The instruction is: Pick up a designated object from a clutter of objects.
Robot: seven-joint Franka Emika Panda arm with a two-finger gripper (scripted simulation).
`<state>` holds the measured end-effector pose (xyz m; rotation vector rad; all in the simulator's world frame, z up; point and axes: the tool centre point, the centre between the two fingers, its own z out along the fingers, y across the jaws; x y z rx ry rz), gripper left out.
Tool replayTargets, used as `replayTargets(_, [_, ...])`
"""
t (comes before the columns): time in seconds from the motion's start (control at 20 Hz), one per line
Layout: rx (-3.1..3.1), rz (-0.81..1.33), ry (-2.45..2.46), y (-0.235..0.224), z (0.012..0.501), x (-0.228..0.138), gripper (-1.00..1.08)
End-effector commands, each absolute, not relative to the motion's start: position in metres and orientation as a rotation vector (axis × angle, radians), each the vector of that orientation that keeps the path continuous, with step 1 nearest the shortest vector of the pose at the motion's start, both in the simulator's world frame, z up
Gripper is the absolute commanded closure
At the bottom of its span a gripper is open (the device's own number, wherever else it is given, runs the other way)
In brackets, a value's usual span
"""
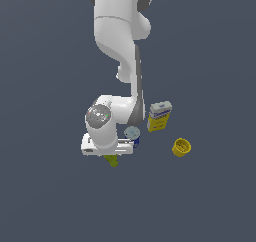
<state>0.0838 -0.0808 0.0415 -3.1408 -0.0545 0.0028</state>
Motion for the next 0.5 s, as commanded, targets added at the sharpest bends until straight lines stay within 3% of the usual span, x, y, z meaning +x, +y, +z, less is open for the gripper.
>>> replayTargets(0.0, [-3.141,0.001,-0.054,-0.081,0.044,0.084,1.08])
replayTargets(0.45, [-3.141,0.001,-0.054,-0.087,0.091,0.088,1.08])
